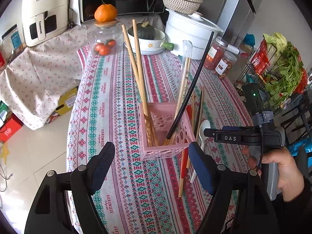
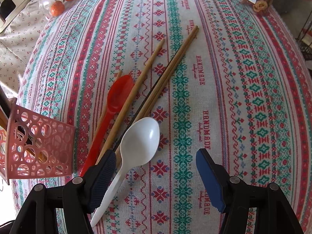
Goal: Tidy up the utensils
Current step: 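Grasp the white spoon with the right tool while the left tool grasps a wooden chopstick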
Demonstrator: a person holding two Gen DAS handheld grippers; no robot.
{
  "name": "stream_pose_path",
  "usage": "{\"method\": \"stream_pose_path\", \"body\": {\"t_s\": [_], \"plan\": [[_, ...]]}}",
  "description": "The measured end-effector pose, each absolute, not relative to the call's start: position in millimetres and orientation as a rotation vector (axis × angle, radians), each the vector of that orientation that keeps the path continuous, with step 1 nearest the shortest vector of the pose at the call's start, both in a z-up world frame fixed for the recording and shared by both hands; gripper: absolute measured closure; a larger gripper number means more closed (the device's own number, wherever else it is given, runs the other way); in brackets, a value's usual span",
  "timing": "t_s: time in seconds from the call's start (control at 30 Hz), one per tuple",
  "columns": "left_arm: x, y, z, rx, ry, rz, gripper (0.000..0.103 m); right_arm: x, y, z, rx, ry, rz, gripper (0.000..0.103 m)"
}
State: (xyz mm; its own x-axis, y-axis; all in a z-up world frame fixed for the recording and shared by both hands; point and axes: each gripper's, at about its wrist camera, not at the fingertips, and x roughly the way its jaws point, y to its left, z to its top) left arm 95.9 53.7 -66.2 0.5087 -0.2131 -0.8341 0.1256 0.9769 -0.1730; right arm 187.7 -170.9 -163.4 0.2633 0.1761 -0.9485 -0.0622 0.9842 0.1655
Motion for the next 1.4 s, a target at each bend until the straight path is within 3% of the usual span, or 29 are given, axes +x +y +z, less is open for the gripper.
{"method": "stream_pose_path", "body": {"t_s": [0.17,0.27,0.3,0.83,0.93,1.2,1.4], "plan": [[96,53,-67,-0.099,1.024,-0.213,0.023,195,-162,-175,0.100,1.315,0.175,0.033],[96,53,-68,-0.099,1.027,-0.216,0.023,196,-158,-180,0.107,1.317,0.177,0.050],[96,53,-68,-0.098,1.028,-0.217,0.023,196,-159,-180,0.109,1.311,0.180,0.063],[68,-12,-50,0.053,0.967,-0.353,0.025,165,-232,-138,0.154,1.241,0.147,0.063],[67,-41,-58,0.113,0.987,-0.388,0.034,157,-247,-132,0.164,1.231,0.139,0.062],[115,-131,-82,0.190,1.090,-0.448,0.076,151,-285,-128,0.213,1.221,0.111,0.062],[205,-166,-122,0.161,1.168,-0.349,0.088,153,-301,-127,0.258,1.216,0.113,0.062]]}}
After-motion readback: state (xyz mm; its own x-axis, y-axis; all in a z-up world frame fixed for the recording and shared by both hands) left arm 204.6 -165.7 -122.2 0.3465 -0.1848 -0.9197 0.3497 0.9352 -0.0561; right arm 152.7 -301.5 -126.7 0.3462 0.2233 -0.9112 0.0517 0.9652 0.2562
